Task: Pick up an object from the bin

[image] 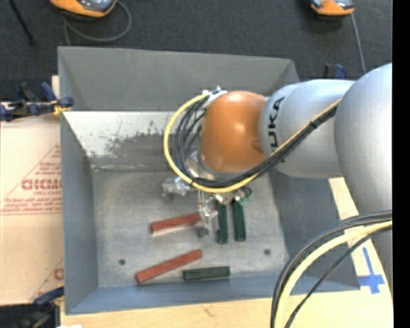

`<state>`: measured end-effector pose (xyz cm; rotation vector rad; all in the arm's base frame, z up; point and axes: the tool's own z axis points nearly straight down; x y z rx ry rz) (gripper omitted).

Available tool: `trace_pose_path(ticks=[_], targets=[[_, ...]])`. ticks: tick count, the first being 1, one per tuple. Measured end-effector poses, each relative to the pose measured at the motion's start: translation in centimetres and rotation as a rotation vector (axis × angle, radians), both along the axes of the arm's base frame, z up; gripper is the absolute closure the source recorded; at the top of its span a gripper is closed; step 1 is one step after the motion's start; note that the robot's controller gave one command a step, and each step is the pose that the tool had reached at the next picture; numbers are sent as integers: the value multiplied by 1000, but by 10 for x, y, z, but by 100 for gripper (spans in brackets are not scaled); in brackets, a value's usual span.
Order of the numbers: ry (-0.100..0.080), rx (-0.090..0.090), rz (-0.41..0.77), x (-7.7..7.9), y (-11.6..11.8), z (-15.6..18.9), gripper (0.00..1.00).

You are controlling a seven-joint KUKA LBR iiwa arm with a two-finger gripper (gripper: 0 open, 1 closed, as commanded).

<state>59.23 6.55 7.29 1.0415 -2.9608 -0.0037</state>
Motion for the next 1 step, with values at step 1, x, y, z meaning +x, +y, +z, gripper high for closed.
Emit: trace_pose_path(ticks=[1], targets=[[-7,2,-4,2,0,4,100]])
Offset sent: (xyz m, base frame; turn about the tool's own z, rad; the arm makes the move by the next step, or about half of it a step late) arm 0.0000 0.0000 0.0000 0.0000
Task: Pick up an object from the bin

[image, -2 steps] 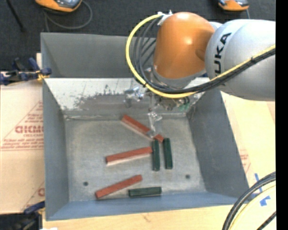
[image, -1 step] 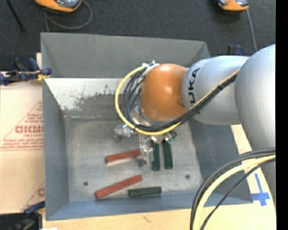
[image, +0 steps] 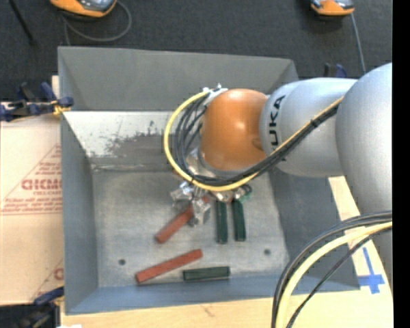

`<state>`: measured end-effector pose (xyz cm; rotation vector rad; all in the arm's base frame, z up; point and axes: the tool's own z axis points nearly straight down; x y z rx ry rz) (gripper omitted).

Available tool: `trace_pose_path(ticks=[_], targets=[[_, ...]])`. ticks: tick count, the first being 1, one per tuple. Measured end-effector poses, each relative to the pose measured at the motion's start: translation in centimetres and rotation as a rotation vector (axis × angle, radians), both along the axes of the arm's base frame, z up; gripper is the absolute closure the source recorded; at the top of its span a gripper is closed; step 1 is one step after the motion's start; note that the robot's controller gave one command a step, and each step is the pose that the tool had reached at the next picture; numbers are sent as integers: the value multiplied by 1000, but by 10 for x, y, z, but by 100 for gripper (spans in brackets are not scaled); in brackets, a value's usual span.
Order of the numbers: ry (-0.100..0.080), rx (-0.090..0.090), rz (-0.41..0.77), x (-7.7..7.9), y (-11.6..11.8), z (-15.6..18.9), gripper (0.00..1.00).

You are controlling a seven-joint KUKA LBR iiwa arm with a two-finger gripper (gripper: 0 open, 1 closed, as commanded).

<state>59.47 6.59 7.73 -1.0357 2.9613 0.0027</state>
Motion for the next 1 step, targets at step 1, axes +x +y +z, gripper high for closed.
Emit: trace_pose_path(ticks=[1], targets=[[-10,-2,60,12,4,141,100]])
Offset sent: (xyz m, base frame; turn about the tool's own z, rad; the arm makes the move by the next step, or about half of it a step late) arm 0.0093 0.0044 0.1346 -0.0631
